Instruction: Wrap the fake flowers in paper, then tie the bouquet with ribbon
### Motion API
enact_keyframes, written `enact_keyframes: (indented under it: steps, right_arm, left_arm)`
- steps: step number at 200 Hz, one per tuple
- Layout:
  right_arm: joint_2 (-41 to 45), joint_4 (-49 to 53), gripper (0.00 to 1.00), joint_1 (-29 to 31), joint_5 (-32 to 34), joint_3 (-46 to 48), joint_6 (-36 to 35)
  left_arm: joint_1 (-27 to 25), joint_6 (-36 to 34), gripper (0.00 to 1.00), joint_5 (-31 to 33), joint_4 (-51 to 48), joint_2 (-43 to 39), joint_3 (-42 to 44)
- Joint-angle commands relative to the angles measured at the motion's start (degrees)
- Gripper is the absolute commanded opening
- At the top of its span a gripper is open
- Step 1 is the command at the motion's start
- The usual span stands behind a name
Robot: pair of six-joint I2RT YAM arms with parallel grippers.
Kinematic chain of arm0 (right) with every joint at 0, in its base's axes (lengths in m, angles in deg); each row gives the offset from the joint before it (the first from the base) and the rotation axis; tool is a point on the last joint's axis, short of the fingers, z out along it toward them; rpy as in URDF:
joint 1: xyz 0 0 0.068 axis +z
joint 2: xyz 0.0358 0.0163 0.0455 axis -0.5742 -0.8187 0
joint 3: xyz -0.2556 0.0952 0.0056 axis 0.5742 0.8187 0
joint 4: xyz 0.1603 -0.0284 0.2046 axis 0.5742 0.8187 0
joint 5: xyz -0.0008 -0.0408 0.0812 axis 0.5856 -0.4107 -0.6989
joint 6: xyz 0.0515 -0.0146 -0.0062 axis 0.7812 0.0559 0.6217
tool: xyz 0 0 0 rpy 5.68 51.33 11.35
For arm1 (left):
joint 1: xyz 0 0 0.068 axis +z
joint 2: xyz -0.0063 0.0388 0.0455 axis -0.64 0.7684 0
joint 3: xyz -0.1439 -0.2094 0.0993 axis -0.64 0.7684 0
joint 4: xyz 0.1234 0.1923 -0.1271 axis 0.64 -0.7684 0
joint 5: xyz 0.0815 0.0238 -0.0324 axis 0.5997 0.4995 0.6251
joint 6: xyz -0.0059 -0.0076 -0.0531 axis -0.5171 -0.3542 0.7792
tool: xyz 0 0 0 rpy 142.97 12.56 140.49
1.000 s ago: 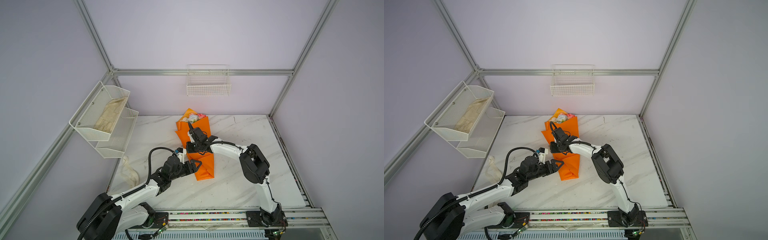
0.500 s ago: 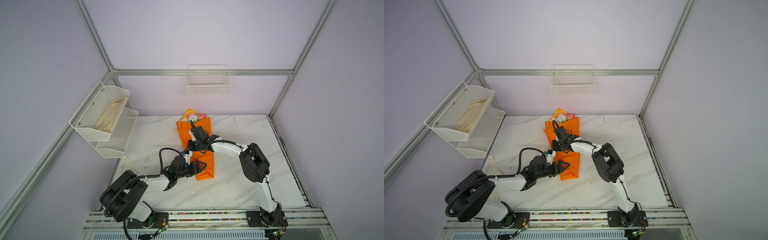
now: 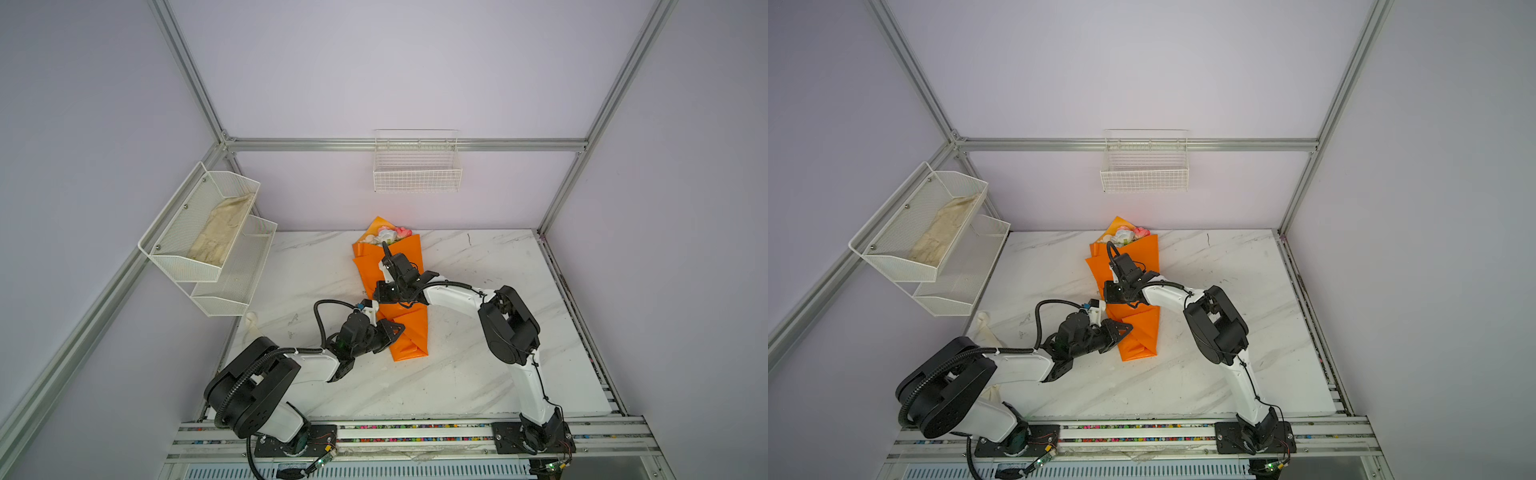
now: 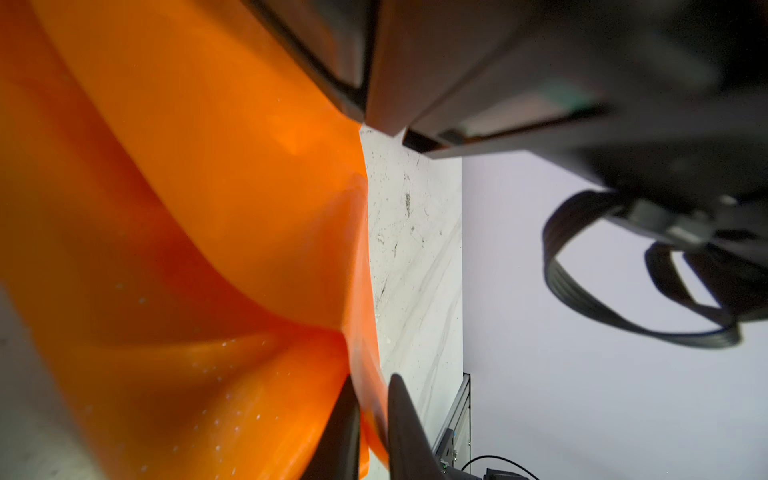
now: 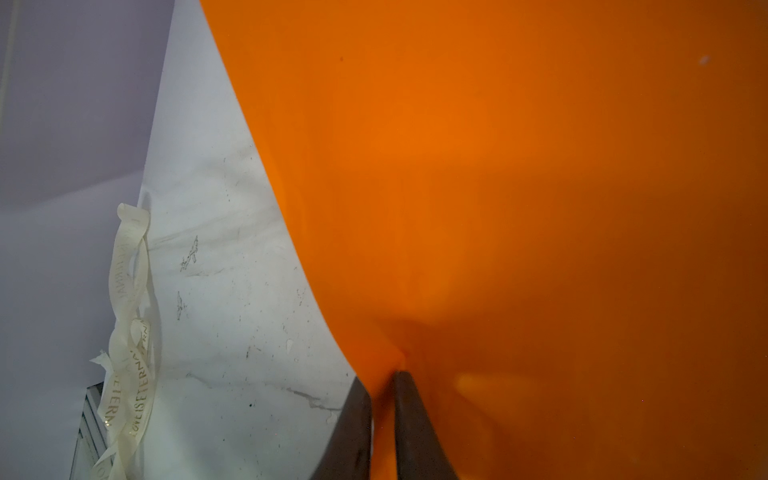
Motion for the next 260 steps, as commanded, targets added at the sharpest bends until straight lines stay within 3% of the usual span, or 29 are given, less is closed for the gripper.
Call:
enact_keyframes:
  steps: [1,37,73,96,125,142,204,260]
  right_arm:
    - [4.9,0.1,0.19,-0.9,-1.0,1.7,0.1]
    - [15.2,-2.8,0.44,-5.3,-3.9,9.7,0.9]
    - [28.8,-11.5,0.49,-11.7,-11.5,26.0,4.5]
    - [35.1,-16.1,0.39,-13.0,-16.5,35.5,5.7]
    - [38.2,-25.9,0.12,-12.8,-24.1,47.3,12.1]
    - [39.2,-31.6,0.07,-12.6,-25.6,53.5,15.8]
    - [35.6,-32.1,0.06,-8.3,-27.2,57.0,14.9]
    - [27.1,-27.7,0.08,-2.7,-25.8,50.2,11.3]
  left_arm:
    - [0.4,1.0,0.07,2.3,3.8,-0.7,3.0]
    - [0.4,-0.4,0.00,2.9,1.6,-0.5,3.2]
    - [0.7,-1.0,0.00,2.7,2.7,1.8,3.0]
    - [1.2,-0.9,0.00,2.2,3.3,2.7,3.3]
    - [1.8,-2.1,0.01,1.5,2.6,2.6,3.4]
    - [2.2,-3.2,0.01,1.8,0.7,1.9,3.2]
    - [3.7,-7.6,0.02,0.4,-5.2,2.2,0.2]
    - [4.8,-8.7,0.04,-0.3,-5.6,2.6,0.2]
